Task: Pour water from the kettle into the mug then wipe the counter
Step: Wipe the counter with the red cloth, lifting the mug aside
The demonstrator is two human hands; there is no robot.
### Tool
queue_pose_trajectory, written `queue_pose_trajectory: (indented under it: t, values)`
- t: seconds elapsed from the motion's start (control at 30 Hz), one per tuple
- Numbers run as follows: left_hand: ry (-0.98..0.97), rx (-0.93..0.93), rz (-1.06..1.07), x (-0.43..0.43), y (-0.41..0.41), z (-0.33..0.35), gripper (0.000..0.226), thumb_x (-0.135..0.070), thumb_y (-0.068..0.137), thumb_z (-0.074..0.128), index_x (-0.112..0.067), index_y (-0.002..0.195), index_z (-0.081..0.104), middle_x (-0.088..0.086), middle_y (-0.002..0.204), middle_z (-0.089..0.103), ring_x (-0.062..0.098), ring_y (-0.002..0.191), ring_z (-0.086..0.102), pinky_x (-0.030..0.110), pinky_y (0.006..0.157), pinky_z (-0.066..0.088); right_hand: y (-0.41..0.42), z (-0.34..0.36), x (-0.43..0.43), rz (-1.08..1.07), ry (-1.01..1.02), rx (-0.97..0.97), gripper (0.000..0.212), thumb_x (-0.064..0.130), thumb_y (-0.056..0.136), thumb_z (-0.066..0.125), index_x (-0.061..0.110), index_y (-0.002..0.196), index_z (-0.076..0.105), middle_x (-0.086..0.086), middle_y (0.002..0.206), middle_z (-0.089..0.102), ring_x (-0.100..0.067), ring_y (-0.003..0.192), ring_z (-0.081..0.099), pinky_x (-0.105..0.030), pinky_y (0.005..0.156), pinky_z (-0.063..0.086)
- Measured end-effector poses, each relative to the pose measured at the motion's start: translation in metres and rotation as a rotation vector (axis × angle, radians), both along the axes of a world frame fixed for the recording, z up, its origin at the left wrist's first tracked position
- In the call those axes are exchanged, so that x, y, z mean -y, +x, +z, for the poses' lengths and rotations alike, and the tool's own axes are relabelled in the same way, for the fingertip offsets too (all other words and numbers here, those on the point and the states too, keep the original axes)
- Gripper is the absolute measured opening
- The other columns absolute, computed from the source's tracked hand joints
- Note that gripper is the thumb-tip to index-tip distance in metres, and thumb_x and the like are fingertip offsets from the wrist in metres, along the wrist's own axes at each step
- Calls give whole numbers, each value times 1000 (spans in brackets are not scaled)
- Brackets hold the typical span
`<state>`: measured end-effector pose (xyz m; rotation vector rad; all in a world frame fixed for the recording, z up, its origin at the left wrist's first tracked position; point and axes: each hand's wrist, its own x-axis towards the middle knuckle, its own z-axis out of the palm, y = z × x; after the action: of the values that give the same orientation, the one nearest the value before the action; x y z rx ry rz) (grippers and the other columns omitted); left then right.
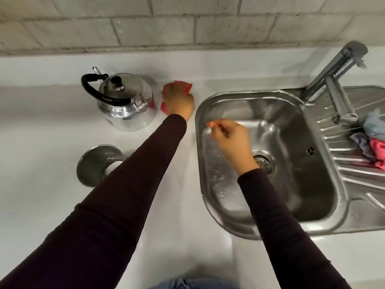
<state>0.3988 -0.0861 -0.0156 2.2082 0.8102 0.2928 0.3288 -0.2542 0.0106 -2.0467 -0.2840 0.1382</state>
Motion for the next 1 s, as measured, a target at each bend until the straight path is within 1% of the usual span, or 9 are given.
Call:
queue_pose_trajectory:
  t: [0.13, 0.23, 0.33, 0.4, 0.53, 0.73, 0.8, 0.9, 1.0]
  values:
    - [199, -164, -91, -6, 23, -29, 58, -8, 71, 54, -29, 124, 55, 4, 142, 42, 31, 135, 31, 43, 110, 33, 6, -9, 15, 4, -9, -27, 21, 18, 89, 58, 4, 82, 71, -23, 69, 66, -23, 55, 48, -34, 57, 43]
    - [247, -283, -134, -13, 30, -45, 57, -19, 74, 58, -24, 130, 47, 6, 145, 40, 34, 135, 31, 44, 109, 29, 5, -10, 24, 22, -14, -37, 20, 17, 90, 58, 3, 82, 71, -23, 68, 66, -12, 52, 44, -23, 53, 37]
    - [273, -302, -106, -8, 22, -43, 54, -23, 78, 58, -12, 130, 45, 14, 139, 43, 38, 126, 41, 42, 104, 32, 2, -10, 27, 39, -23, -39, 20, 16, 90, 59, 3, 83, 72, -21, 69, 68, -13, 54, 48, -20, 54, 39]
    - [255, -291, -87, -1, 5, -40, 57, -24, 77, 57, -9, 130, 42, 16, 135, 46, 38, 121, 45, 41, 98, 37, -1, -8, 26, 52, -29, -41, 19, 16, 90, 59, 3, 85, 72, -20, 70, 69, -16, 57, 55, -18, 55, 42]
    - [223, -229, -79, 28, -52, -43, 53, -20, 78, 55, -9, 129, 43, 19, 131, 46, 40, 116, 44, 43, 94, 41, -12, -1, 21, 81, 19, -35, 17, 17, 91, 58, 8, 86, 72, -20, 74, 70, -26, 67, 65, -31, 65, 51]
    - [213, -83, -252, 60, -157, -54, 42, -18, 82, 47, -26, 123, 46, 8, 130, 47, 30, 113, 45, 33, 94, 37, -35, 6, 16, 118, 49, -33, 15, 16, 91, 58, 14, 88, 72, -5, 65, 66, -8, 60, 56, -11, 57, 43]
    - [217, -36, -317, 65, -197, -47, 37, -19, 88, 43, -23, 124, 46, 9, 130, 46, 27, 109, 42, 34, 93, 39, -49, 6, 11, 150, 65, -52, 15, 15, 91, 57, 14, 91, 72, 4, 65, 64, 0, 55, 56, -5, 54, 42]
    - [193, 17, -422, 62, -257, -34, 37, -27, 92, 35, -25, 128, 46, 2, 132, 44, 20, 106, 36, 32, 94, 40, -74, 4, -6, 214, 71, -84, 16, 13, 91, 57, 12, 95, 73, 9, 67, 64, 4, 54, 55, -6, 54, 43]
    - [187, 38, -481, 48, -307, -38, 36, -28, 94, 37, -31, 129, 40, -3, 131, 43, 16, 112, 35, 28, 98, 40, -95, 0, -27, 267, 56, -84, 18, 11, 90, 58, 14, 102, 71, 6, 75, 64, -6, 67, 60, -12, 62, 48]
